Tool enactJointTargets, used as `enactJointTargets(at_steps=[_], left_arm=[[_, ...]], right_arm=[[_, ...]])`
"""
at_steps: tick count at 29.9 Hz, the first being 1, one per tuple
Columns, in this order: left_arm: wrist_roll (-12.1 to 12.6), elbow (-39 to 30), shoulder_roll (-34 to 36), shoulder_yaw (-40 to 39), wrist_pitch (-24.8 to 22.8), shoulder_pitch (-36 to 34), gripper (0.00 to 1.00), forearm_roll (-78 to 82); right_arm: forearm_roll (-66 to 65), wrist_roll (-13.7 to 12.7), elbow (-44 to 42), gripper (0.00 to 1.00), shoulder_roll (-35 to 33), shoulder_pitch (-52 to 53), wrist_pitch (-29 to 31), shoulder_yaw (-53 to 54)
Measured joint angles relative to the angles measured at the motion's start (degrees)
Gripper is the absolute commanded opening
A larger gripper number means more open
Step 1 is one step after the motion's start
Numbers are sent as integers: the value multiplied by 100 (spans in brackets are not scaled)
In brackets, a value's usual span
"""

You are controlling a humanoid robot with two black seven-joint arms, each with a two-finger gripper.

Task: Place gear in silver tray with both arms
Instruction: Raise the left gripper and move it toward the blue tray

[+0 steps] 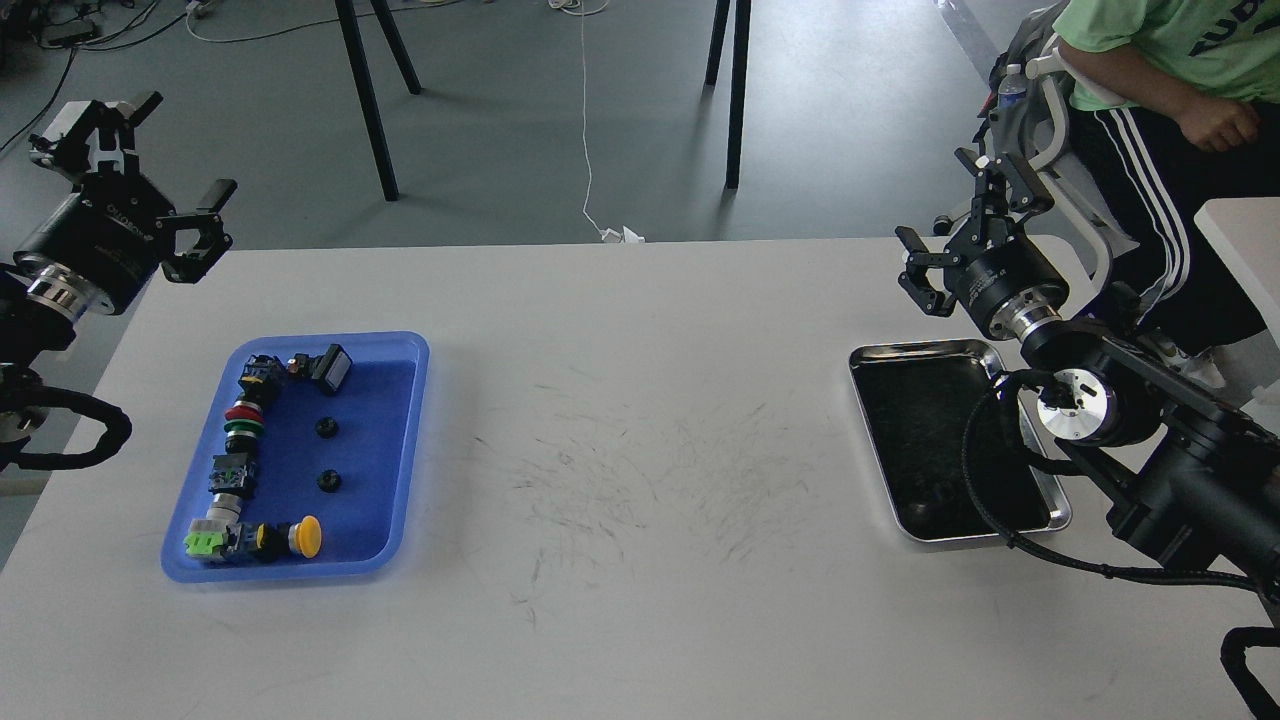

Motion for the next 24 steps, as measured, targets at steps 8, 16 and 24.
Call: enactJointTargets(at_steps=[8, 16, 24], left_arm=[[643, 19, -245, 94, 0, -45, 98, -117], [825, 71, -437, 96, 0, -54, 98, -128], [851, 179, -576, 95, 0, -75, 98, -128]], right_arm=[[0, -16, -3, 99, 3, 19, -1, 12], [0, -24, -15, 99, -11, 33, 4, 98], [0, -24, -49, 99, 37, 71, -2, 291]])
